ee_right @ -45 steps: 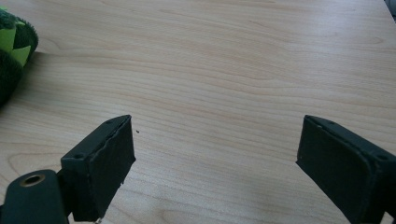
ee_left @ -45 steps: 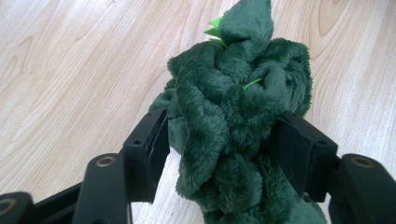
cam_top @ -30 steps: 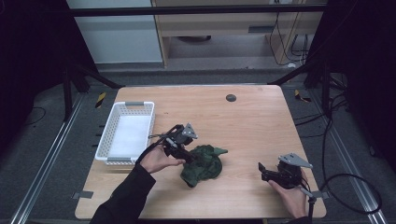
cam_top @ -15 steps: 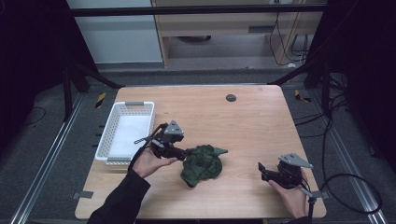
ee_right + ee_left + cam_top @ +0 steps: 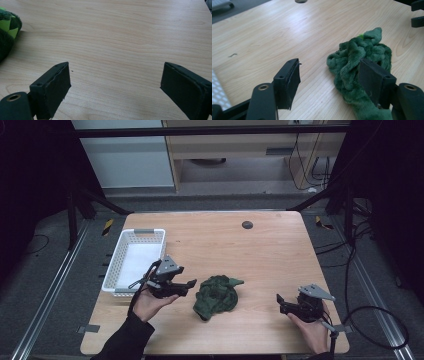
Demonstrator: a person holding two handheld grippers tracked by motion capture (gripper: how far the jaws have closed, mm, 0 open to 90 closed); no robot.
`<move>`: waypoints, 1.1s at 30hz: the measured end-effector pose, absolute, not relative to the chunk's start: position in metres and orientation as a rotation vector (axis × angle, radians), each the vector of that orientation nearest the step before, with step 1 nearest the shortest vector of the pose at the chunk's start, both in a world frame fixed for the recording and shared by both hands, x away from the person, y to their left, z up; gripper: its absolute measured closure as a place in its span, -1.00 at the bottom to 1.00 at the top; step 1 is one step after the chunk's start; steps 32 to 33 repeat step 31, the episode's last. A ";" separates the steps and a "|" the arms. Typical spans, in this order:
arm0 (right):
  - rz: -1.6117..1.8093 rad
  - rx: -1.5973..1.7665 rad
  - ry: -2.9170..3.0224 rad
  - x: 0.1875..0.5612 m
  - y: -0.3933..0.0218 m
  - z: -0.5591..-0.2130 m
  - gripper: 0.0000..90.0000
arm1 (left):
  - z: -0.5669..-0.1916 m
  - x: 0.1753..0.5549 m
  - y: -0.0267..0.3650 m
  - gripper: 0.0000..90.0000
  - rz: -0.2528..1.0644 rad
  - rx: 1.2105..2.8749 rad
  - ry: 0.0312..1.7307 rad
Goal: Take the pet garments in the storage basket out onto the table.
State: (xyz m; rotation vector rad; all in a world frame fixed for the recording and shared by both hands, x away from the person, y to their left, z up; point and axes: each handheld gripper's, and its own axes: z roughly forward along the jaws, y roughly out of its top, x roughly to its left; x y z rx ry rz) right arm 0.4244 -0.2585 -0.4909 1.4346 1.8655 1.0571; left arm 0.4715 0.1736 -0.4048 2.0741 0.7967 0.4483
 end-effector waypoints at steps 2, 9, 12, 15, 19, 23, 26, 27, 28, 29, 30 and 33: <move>1.060 1.441 1.864 0.424 -0.259 -0.491 -0.80 | -0.408 0.466 0.181 -0.28 0.462 2.049 0.813; 1.054 1.429 1.867 0.425 -0.258 -0.491 -0.81 | -0.420 0.450 0.204 -0.33 0.495 1.959 0.867; 1.055 1.429 1.867 0.424 -0.258 -0.491 -0.81 | -0.425 0.445 0.212 -0.34 0.506 1.946 0.884; 1.063 1.433 1.865 0.424 -0.258 -0.491 -0.81 | -0.431 0.438 0.219 -0.35 0.528 1.931 0.906; 1.065 1.430 1.866 0.423 -0.258 -0.491 -0.81 | -0.442 0.429 0.230 -0.36 0.540 1.923 0.935; 1.060 1.417 1.865 0.422 -0.258 -0.492 -0.81 | -0.454 0.418 0.241 -0.36 0.584 1.939 0.965; 1.051 1.414 1.863 0.420 -0.257 -0.492 -0.83 | -0.460 0.413 0.249 -0.34 0.573 1.933 0.999; 1.050 1.408 1.863 0.420 -0.257 -0.492 -0.83 | -0.461 0.412 0.251 -0.34 0.573 1.933 1.007; 1.045 1.395 1.863 0.420 -0.257 -0.492 -0.83 | -0.462 0.410 0.254 -0.34 0.581 1.926 1.020; 1.043 1.395 1.862 0.419 -0.257 -0.492 -0.83 | -0.464 0.409 0.258 -0.34 0.575 1.912 1.033; 1.042 1.391 1.863 0.419 -0.257 -0.493 -0.83 | -0.465 0.409 0.260 -0.35 0.570 1.908 1.045; 1.043 1.392 1.862 0.419 -0.257 -0.493 -0.83 | -0.466 0.408 0.263 -0.35 0.575 1.907 1.053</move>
